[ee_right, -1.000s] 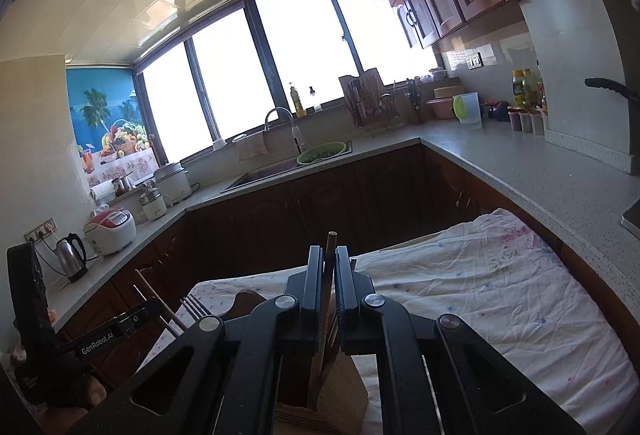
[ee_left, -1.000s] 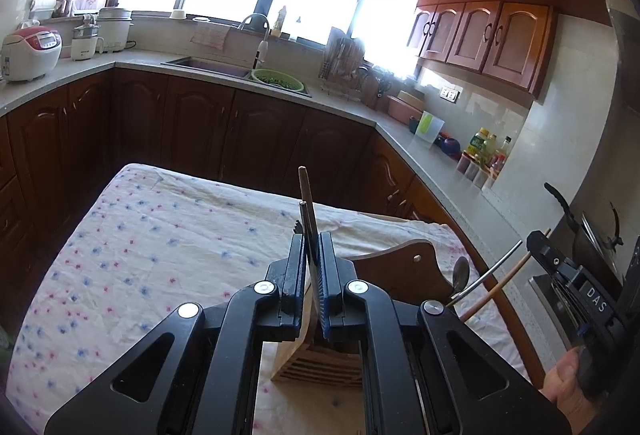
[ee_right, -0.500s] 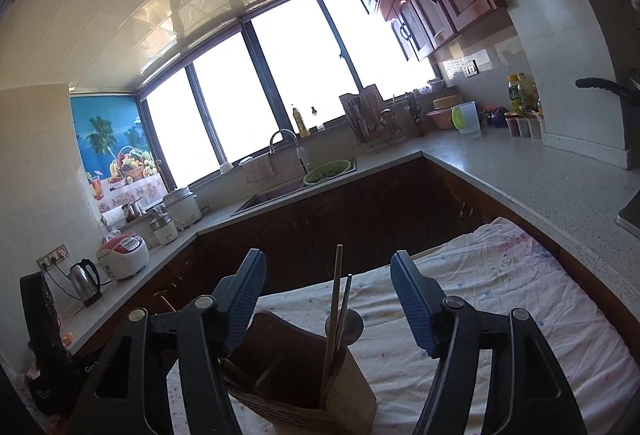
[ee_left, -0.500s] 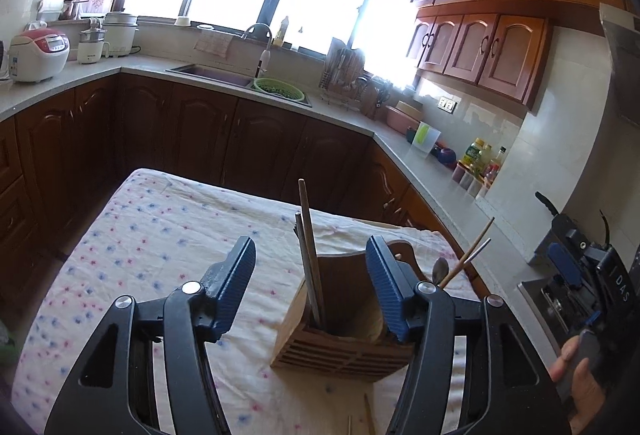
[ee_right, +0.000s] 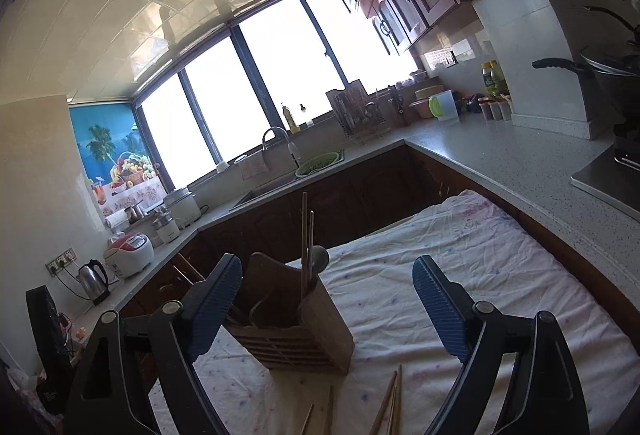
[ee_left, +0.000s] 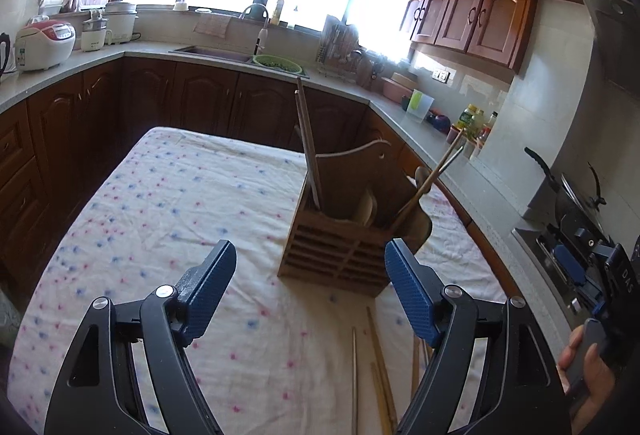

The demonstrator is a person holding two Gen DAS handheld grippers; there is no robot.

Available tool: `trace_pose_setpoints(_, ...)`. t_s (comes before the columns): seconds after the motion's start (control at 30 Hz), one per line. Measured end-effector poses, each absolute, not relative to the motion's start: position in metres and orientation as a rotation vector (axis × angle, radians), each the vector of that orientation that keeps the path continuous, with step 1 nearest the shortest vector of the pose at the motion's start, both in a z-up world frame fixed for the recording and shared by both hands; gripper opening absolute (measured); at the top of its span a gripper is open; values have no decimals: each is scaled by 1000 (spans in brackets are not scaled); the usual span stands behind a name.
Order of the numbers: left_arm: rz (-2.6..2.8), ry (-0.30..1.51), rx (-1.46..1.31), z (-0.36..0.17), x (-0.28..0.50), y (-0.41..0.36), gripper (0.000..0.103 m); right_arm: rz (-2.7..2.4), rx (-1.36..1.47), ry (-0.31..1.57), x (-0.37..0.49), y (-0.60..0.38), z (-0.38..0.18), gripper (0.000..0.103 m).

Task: Organize utensils
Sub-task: 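Move both open tools back down to the chopsticks on the cloth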

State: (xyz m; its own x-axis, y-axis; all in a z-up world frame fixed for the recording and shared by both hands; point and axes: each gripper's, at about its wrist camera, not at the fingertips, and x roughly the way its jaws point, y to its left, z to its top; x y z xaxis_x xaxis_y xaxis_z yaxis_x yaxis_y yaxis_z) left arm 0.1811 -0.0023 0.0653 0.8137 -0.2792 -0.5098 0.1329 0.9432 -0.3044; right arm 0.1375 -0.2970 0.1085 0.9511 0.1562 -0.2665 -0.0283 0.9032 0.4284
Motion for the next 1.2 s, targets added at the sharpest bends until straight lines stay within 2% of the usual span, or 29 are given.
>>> trace_pose_setpoints(0.57,-207,757,-251,8,145,-6,79,22,433,540,79,-311,29,89)
trace_pose_setpoints(1.13,-231,836,-194,-9,151,-29,79,34,410,634,88,-303,6,88)
trace_pose_setpoints(1.2,-233,842,-184,-11,153,-32,79,37,404,647,93,-302,3,85)
